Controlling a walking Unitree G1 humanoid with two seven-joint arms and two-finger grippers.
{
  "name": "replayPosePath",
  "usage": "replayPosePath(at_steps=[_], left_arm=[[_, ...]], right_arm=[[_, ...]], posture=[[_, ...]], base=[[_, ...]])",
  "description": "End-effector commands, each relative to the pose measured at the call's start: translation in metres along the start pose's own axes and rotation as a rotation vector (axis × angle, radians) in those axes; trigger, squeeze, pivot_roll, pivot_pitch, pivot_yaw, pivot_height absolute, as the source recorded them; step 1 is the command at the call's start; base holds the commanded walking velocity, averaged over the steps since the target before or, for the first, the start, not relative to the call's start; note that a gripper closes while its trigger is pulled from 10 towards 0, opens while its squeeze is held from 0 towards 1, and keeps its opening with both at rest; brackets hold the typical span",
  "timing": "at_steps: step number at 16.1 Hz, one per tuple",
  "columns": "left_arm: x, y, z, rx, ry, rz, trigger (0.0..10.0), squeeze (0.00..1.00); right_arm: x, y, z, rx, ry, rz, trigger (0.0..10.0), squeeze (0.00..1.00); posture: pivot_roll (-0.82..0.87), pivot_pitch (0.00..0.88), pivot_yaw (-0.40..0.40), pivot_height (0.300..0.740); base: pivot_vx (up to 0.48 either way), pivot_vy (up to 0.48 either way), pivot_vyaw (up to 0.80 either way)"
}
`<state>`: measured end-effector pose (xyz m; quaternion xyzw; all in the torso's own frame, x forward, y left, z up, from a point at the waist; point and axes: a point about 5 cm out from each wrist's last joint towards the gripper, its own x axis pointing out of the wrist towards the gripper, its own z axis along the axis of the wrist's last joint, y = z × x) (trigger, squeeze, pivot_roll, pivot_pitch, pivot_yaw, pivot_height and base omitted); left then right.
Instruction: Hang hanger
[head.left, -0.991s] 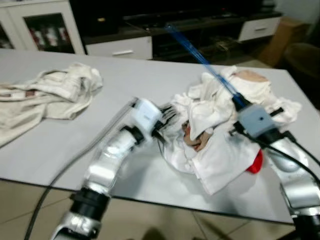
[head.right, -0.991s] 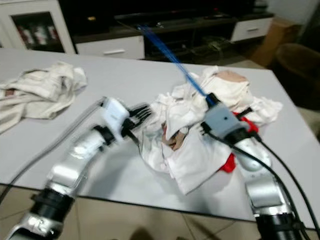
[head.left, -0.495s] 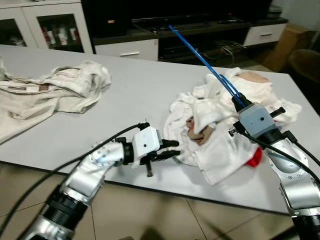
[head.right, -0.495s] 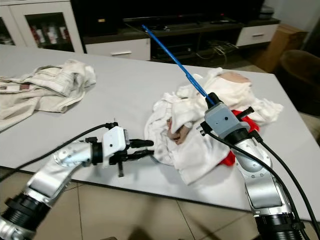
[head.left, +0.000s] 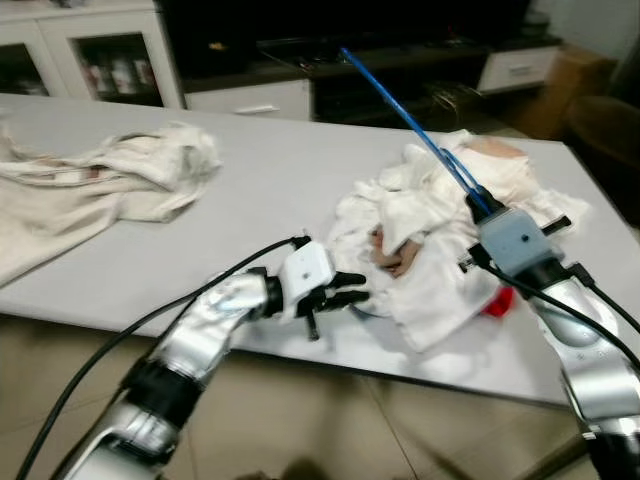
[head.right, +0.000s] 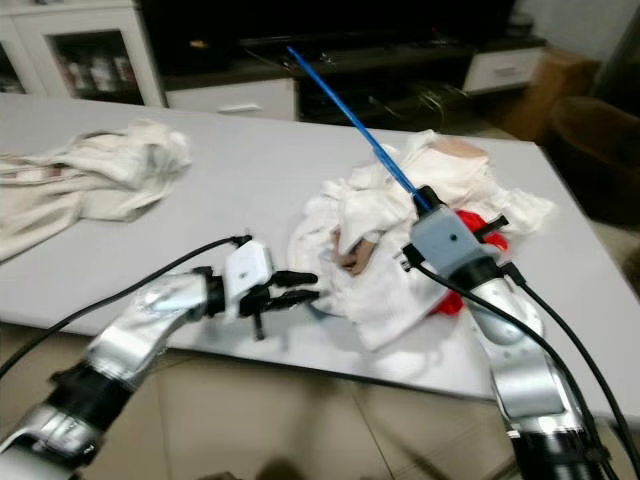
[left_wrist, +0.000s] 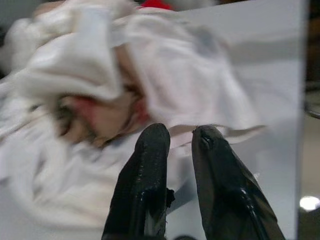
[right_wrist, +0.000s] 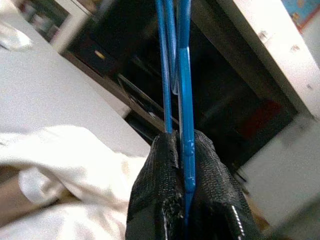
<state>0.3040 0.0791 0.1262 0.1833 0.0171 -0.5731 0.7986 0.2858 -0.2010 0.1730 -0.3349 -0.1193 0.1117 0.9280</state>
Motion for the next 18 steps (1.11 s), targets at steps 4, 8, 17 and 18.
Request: replayPosePath(at_steps=[4, 8, 17, 18], left_arm=[[0.003, 0.003, -0.007, 0.004, 0.022, 0.045, 10.0, 0.00], [0.001, 0.010, -0.004, 0.034, -0.019, 0.107, 10.0, 0.00], [0.021, 0.039, 0.010, -0.096, -0.228, 0.342, 10.0, 0.26], [0.023, 0.039, 0.009, -0.091, -0.221, 0.334, 10.0, 0.00]], right_arm=[[0.001, 0.001, 0.004, -0.009, -0.008, -0.001, 10.0, 0.00], [0.002, 0.001, 0.005, -0.008, -0.011, -0.003, 10.0, 0.00], [0.000, 0.005, 0.011, 0.005, -0.023, -0.002, 10.0, 0.00], [-0.001, 0.004, 0.011, 0.005, -0.022, -0.003, 10.0, 0.00]], posture=[[0.00, 0.000, 0.010, 0.723], [0.00, 0.000, 0.010, 0.723], [-0.02, 0.010, 0.019, 0.723], [-0.02, 0.012, 0.020, 0.723]], base=[[0.000, 0.000, 0.00], [0.000, 0.000, 0.00], [0.000, 0.000, 0.00], [0.000, 0.000, 0.00]])
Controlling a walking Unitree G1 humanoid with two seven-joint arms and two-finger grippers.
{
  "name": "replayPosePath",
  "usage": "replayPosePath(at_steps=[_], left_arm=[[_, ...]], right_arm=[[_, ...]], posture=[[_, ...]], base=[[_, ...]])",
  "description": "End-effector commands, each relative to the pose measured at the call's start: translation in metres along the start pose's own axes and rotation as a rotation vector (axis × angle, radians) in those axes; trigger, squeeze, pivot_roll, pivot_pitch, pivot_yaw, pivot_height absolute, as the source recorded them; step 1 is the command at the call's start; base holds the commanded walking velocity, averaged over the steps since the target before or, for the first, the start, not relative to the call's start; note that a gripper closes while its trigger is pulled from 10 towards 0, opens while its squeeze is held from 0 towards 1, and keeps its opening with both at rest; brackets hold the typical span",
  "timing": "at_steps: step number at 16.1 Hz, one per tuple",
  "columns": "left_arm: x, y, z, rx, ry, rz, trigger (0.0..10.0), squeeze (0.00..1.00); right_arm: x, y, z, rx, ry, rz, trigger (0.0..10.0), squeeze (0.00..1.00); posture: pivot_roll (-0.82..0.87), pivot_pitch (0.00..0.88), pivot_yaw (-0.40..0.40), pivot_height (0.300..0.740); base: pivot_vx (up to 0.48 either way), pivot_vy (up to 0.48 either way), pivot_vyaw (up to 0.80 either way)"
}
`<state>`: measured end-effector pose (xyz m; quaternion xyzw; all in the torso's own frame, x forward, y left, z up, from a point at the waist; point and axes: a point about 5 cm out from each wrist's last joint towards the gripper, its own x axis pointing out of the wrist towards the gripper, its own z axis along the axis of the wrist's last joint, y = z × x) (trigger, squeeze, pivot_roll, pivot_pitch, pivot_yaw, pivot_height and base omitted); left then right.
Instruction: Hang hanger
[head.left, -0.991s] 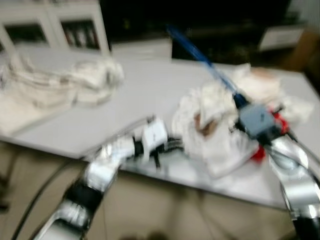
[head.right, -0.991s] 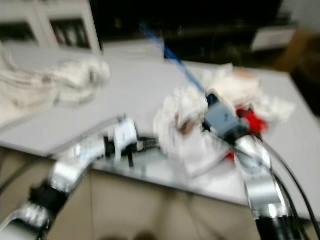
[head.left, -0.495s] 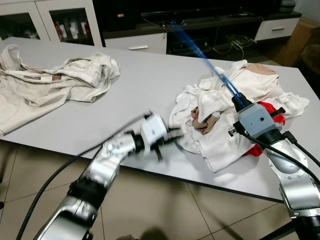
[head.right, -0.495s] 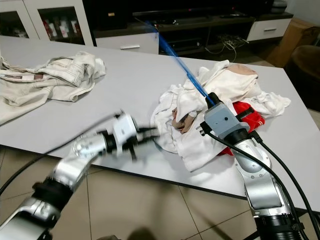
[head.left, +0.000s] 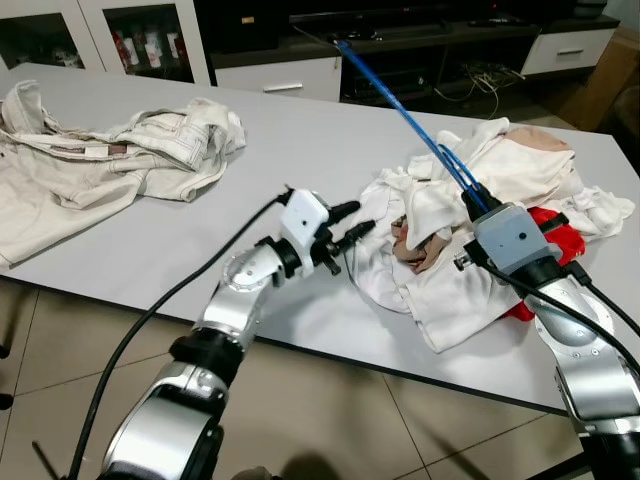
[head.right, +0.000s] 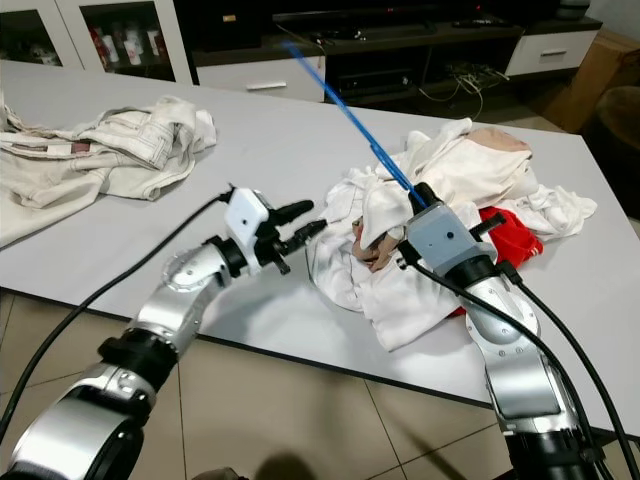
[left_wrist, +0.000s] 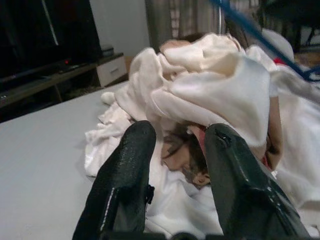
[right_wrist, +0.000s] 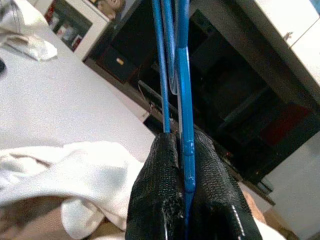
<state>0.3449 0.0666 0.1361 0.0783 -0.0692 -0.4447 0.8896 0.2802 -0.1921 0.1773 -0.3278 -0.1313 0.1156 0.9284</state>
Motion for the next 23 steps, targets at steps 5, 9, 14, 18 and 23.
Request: replayPosePath(at_steps=[5, 9, 14, 18, 23], left_arm=[[0.004, -0.008, -0.018, 0.050, 0.141, -0.078, 10.0, 0.00], [0.001, -0.019, -0.048, 0.102, 0.386, -0.105, 10.0, 0.00], [0.002, -0.015, -0.053, 0.060, 0.425, -0.004, 0.0, 0.00], [-0.006, -0.008, -0.056, 0.043, 0.424, 0.034, 0.0, 0.00], [-0.015, 0.011, -0.049, 0.039, 0.384, 0.127, 0.0, 0.00]], right_arm=[[-0.013, 0.001, 0.005, 0.000, 0.022, -0.002, 10.0, 0.00], [-0.017, -0.002, 0.008, -0.005, 0.032, -0.003, 10.0, 0.00], [-0.013, -0.003, 0.011, -0.009, 0.031, 0.001, 10.0, 0.00], [-0.010, 0.000, 0.012, -0.005, 0.025, 0.009, 10.0, 0.00], [-0.007, -0.002, 0.012, -0.006, 0.021, 0.004, 10.0, 0.00]], posture=[[-0.06, 0.057, 0.043, 0.723], [-0.09, 0.060, 0.041, 0.723], [-0.08, 0.054, 0.022, 0.723], [-0.07, 0.053, 0.015, 0.723], [-0.06, 0.040, 0.012, 0.723]], base=[[0.000, 0.000, 0.00], [0.000, 0.000, 0.00], [0.000, 0.000, 0.00], [0.000, 0.000, 0.00], [0.000, 0.000, 0.00]])
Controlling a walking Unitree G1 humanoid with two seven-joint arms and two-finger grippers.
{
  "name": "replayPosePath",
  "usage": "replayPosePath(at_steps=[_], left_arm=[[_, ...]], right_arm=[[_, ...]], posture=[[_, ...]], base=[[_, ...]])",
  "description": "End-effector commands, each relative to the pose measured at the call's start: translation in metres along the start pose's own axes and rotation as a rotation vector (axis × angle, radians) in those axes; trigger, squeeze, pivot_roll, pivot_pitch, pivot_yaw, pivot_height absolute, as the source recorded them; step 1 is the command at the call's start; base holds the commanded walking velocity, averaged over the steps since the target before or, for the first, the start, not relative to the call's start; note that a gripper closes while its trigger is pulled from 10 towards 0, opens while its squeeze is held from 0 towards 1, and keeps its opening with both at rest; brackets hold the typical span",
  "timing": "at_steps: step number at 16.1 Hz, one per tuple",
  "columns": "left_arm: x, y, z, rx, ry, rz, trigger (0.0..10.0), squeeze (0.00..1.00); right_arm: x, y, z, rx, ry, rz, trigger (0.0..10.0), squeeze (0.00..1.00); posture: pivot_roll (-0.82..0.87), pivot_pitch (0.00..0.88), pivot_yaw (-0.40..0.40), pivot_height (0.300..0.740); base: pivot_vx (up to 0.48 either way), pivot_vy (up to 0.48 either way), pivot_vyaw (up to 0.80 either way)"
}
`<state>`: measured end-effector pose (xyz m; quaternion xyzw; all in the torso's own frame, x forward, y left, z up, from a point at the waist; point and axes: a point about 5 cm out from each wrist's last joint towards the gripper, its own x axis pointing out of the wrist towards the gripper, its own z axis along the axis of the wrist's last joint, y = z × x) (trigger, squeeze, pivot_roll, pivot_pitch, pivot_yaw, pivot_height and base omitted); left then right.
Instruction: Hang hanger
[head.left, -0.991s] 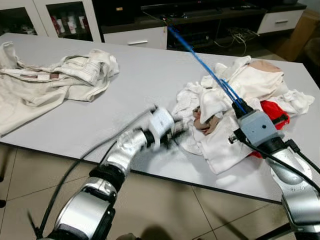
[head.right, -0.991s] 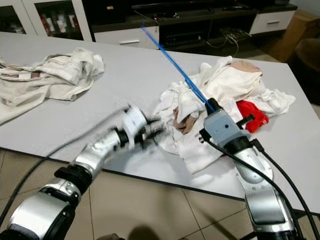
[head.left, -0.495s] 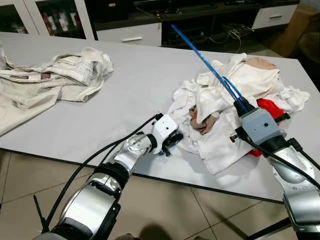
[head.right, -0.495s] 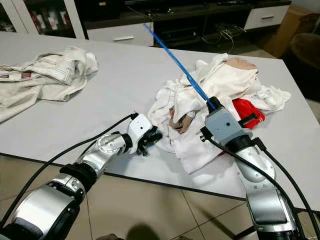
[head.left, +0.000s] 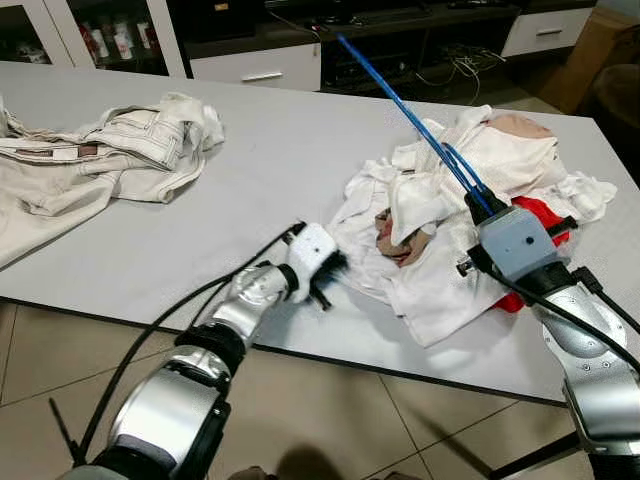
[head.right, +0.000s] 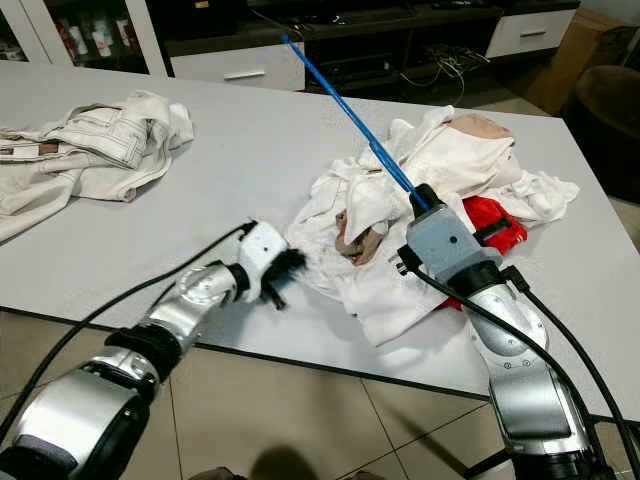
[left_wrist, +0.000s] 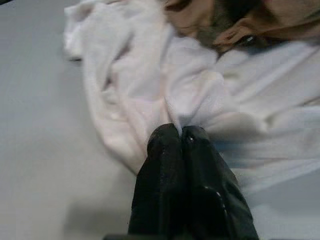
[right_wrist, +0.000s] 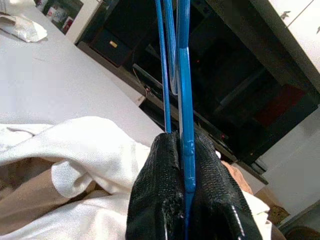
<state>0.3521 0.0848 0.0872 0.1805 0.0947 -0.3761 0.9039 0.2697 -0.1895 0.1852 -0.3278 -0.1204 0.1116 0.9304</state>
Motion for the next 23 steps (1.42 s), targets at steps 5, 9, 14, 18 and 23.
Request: replayPosePath(at_steps=[5, 9, 14, 18, 23], left_arm=[[-0.029, 0.048, -0.004, -0.018, -0.026, 0.213, 0.0, 0.00], [-0.061, 0.087, -0.010, -0.012, 0.002, 0.363, 0.0, 0.00], [-0.089, 0.107, -0.025, -0.011, 0.051, 0.465, 0.0, 0.00], [-0.123, 0.129, -0.038, -0.007, 0.125, 0.603, 0.0, 0.00], [-0.163, 0.157, -0.044, 0.028, 0.242, 0.807, 0.0, 0.00]], right_arm=[[0.004, -0.001, 0.001, -0.009, -0.005, -0.001, 10.0, 0.00], [0.008, 0.000, 0.001, -0.004, -0.015, 0.005, 10.0, 0.00], [0.011, 0.000, 0.001, -0.004, -0.020, 0.008, 10.0, 0.00], [0.012, 0.000, 0.000, -0.006, -0.024, 0.012, 10.0, 0.00], [0.013, 0.002, -0.001, -0.003, -0.024, 0.017, 10.0, 0.00]], posture=[[-0.04, 0.029, 0.005, 0.723], [-0.02, 0.025, -0.001, 0.723], [-0.02, 0.018, -0.008, 0.723], [-0.01, 0.018, -0.016, 0.723], [0.00, 0.020, -0.013, 0.723]], base=[[0.000, 0.000, 0.00], [0.000, 0.000, 0.00], [0.000, 0.000, 0.00], [0.000, 0.000, 0.00], [0.000, 0.000, 0.00]])
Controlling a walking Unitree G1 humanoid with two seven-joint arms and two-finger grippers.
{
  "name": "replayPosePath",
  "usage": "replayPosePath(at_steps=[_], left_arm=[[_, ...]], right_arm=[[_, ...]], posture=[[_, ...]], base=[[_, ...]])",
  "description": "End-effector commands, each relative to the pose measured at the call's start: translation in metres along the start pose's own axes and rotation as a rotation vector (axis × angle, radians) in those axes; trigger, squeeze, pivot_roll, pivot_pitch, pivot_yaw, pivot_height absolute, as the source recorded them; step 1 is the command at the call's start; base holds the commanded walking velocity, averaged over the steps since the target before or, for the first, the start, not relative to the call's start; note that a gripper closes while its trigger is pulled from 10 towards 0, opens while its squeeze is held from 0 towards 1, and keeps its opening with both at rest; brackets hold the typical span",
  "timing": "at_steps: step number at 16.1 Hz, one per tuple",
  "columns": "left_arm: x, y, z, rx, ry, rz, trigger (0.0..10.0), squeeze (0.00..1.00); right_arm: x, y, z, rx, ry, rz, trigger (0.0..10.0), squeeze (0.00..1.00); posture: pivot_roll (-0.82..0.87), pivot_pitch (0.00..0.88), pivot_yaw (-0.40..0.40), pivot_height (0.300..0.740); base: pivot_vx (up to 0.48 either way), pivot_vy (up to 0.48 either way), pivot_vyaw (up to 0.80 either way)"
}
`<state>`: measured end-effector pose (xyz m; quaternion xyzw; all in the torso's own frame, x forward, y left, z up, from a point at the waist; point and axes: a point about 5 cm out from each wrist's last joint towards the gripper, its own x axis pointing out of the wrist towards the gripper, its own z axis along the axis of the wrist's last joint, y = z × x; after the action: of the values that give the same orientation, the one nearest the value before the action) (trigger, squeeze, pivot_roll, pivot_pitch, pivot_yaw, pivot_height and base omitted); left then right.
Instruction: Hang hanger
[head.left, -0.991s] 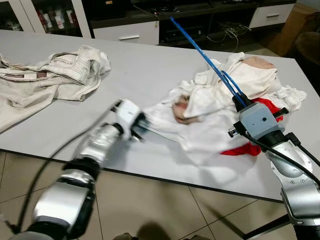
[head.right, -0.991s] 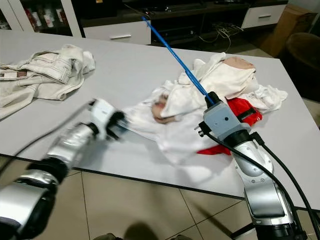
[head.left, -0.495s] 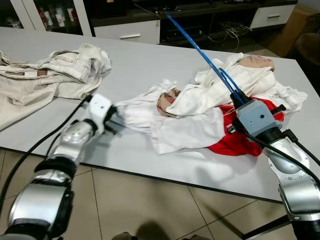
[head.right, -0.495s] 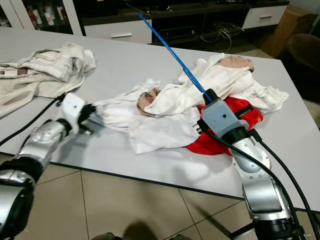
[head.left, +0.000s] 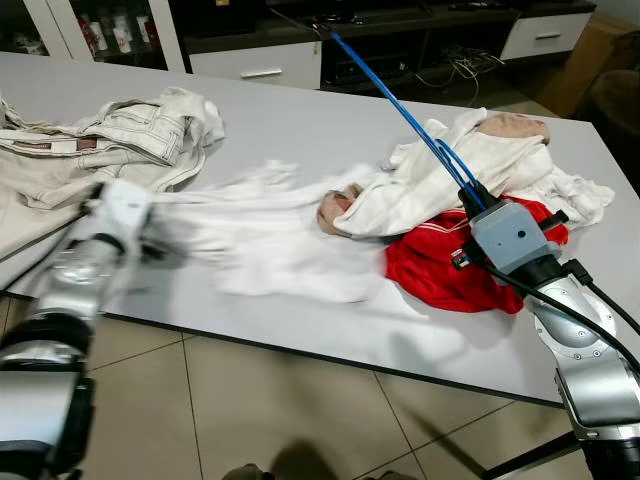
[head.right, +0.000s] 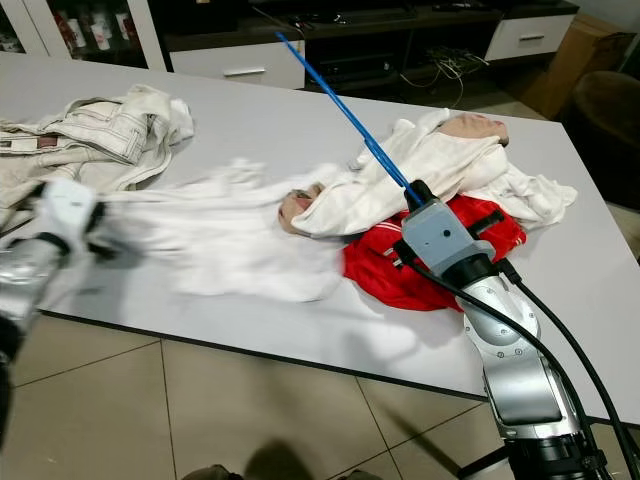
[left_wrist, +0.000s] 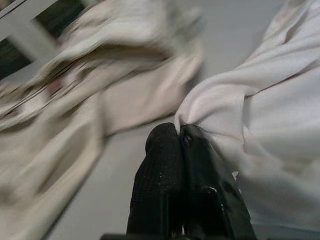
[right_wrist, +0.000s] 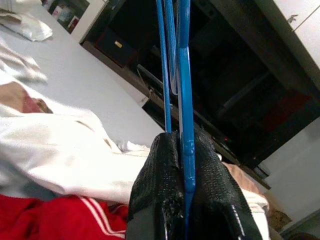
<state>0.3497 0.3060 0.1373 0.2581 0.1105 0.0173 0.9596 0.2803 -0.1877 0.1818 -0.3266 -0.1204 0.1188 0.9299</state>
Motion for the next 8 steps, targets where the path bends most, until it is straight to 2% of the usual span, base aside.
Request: replayPosePath(at_steps=[1, 2, 3, 5, 6, 8], left_arm=[[-0.001, 0.007, -0.005, -0.006, 0.043, 0.044, 0.0, 0.00], [-0.001, 0.006, -0.008, 0.002, 0.076, 0.046, 2.8, 0.00], [0.001, -0.003, -0.006, 0.011, 0.068, 0.020, 10.0, 0.00], [0.007, -0.019, 0.008, -0.020, -0.010, -0.022, 10.0, 0.00], [0.010, -0.028, 0.027, -0.033, -0.127, -0.055, 10.0, 1.00], [0.011, -0.034, 0.057, 0.099, -0.303, -0.044, 10.0, 1.00]], right_arm=[[0.002, 0.000, 0.004, -0.006, -0.019, 0.004, 10.0, 0.00], [0.002, 0.000, 0.004, -0.005, -0.018, 0.003, 10.0, 0.00], [0.002, 0.001, 0.004, -0.005, -0.018, 0.002, 10.0, 0.00], [0.003, 0.001, 0.003, -0.005, -0.019, 0.000, 10.0, 0.00], [0.003, 0.001, 0.004, -0.005, -0.020, -0.002, 10.0, 0.00], [0.002, 0.001, 0.004, -0.005, -0.019, -0.003, 10.0, 0.00]], posture=[[0.00, 0.019, -0.010, 0.723], [0.00, 0.018, -0.009, 0.723], [0.00, 0.018, -0.006, 0.723], [-0.01, 0.016, -0.004, 0.723], [-0.01, 0.015, -0.003, 0.723], [-0.02, 0.010, 0.000, 0.723]], base=[[0.000, 0.000, 0.00], [0.000, 0.000, 0.00], [0.000, 0.000, 0.00], [0.000, 0.000, 0.00], [0.000, 0.000, 0.00], [0.000, 0.000, 0.00]])
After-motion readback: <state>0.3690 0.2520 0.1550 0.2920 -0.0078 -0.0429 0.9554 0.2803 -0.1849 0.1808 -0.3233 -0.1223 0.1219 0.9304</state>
